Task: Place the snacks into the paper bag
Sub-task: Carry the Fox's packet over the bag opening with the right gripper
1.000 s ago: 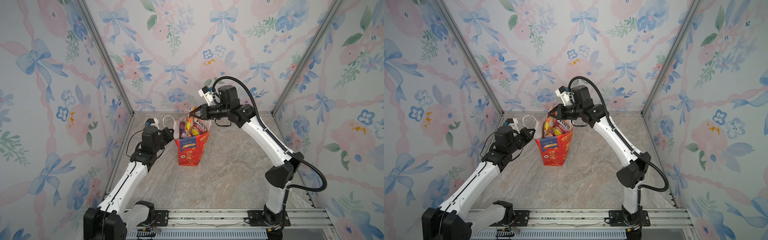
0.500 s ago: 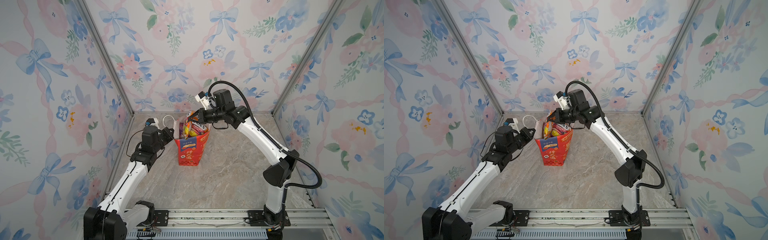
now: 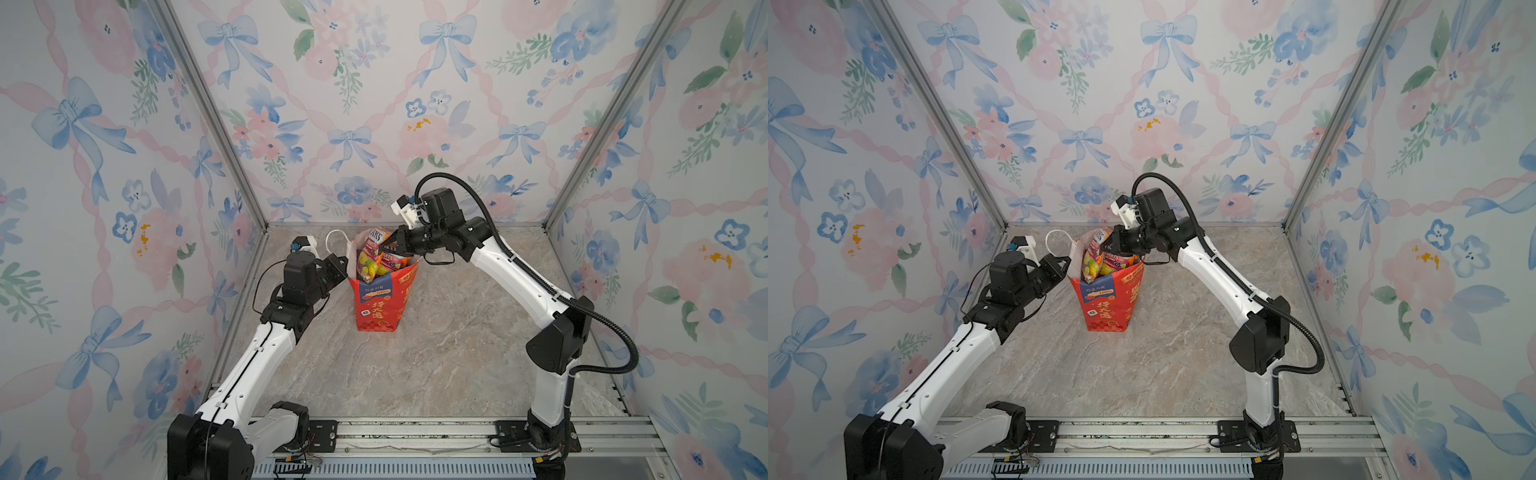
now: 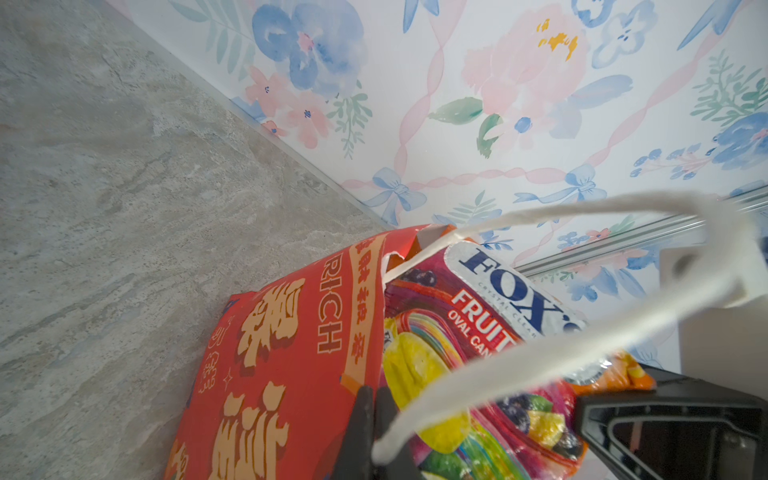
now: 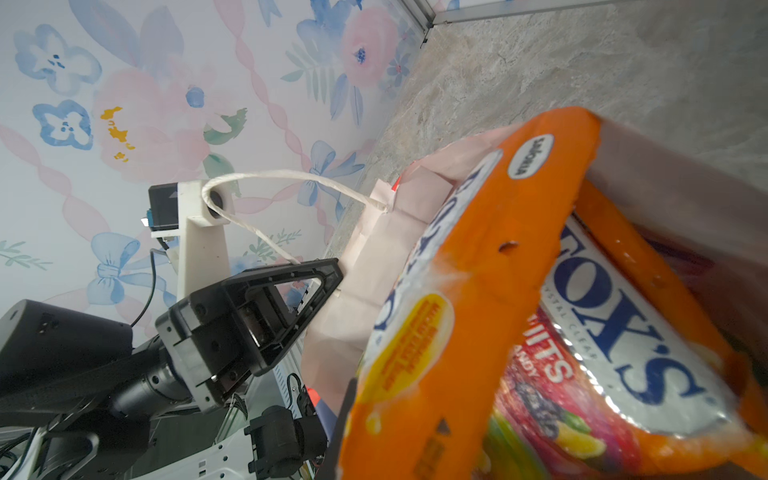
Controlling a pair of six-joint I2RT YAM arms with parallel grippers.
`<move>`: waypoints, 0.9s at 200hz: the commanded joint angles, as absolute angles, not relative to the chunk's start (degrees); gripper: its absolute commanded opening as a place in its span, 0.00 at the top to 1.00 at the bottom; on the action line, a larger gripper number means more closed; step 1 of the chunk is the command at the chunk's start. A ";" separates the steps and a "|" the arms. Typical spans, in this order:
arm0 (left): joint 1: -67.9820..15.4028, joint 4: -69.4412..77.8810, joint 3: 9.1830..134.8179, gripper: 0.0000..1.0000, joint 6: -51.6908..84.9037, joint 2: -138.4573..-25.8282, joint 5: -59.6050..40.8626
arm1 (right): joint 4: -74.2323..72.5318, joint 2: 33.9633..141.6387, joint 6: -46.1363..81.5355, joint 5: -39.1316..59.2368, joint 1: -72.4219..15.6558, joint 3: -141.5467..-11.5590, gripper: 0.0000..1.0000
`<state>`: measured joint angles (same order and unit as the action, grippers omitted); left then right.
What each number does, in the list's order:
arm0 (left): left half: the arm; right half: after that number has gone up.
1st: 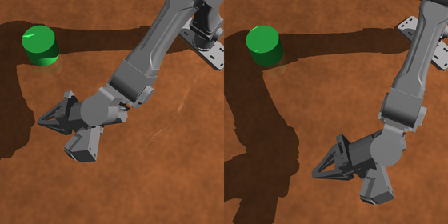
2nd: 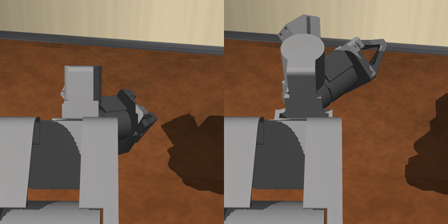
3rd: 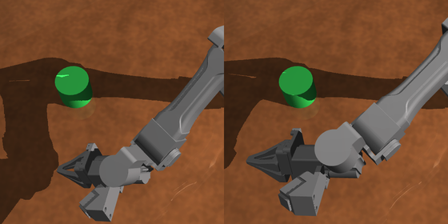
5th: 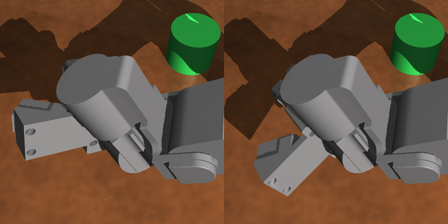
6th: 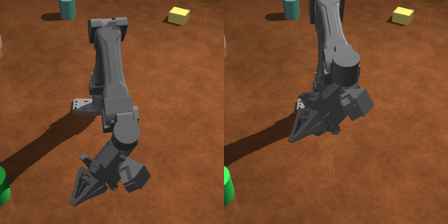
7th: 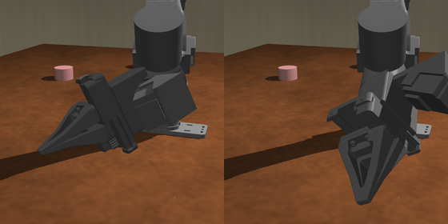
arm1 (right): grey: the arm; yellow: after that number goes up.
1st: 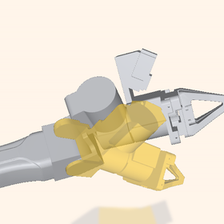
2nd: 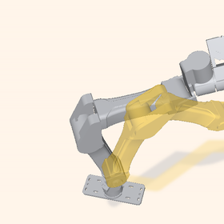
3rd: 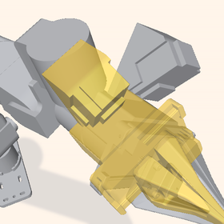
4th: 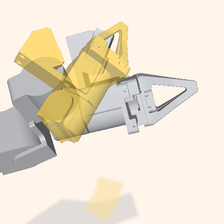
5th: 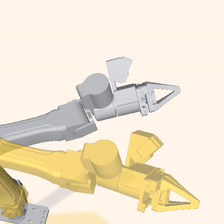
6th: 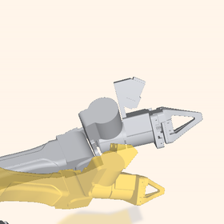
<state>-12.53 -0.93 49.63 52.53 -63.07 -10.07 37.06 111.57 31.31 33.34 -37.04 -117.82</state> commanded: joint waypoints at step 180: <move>-12.09 0.36 50.97 1.00 52.17 -63.96 -10.22 | 51.80 114.07 24.51 31.09 -39.10 -138.02 0.63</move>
